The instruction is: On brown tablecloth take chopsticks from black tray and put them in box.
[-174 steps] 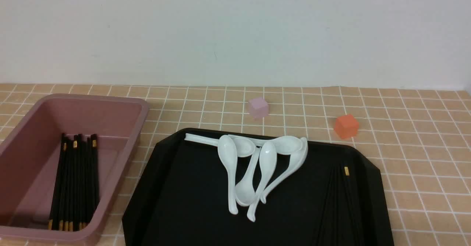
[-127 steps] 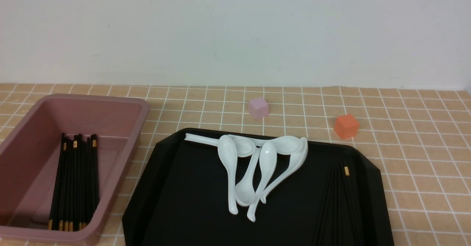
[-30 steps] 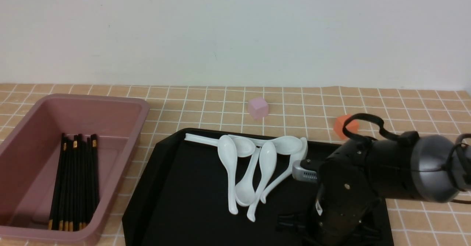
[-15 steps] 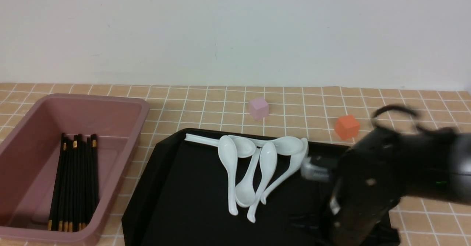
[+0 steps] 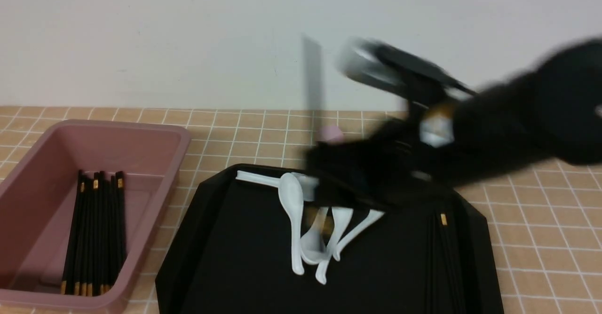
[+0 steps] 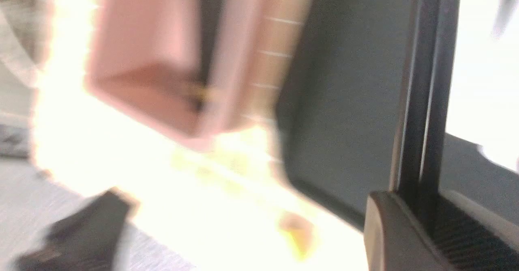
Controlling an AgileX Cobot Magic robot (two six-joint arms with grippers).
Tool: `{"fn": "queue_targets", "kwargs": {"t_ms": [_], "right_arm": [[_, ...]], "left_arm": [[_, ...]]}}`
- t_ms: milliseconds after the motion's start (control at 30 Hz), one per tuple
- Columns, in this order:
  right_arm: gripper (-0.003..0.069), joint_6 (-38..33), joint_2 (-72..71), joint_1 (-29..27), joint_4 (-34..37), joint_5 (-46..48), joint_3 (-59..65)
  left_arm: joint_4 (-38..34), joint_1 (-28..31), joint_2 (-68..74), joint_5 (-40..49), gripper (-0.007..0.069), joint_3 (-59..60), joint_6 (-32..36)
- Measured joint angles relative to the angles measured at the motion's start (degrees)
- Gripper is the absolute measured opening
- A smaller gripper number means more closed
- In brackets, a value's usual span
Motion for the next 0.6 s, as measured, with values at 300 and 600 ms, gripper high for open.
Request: {"fn": "queue_targets", "kwargs": {"t_ms": [300, 600], "right_arm": [[0.0141, -15.52, 28.65, 8.72, 10.45, -2.00, -26.89], [0.0146, -16.13, 51.59, 9.12, 10.86, -3.30, -51.72]], "left_arm": [[0.00, 0.00, 0.00, 0.00, 0.0238, 0.00, -0.05], [0.00, 0.00, 0.00, 0.00, 0.0238, 0.00, -0.05]]}}
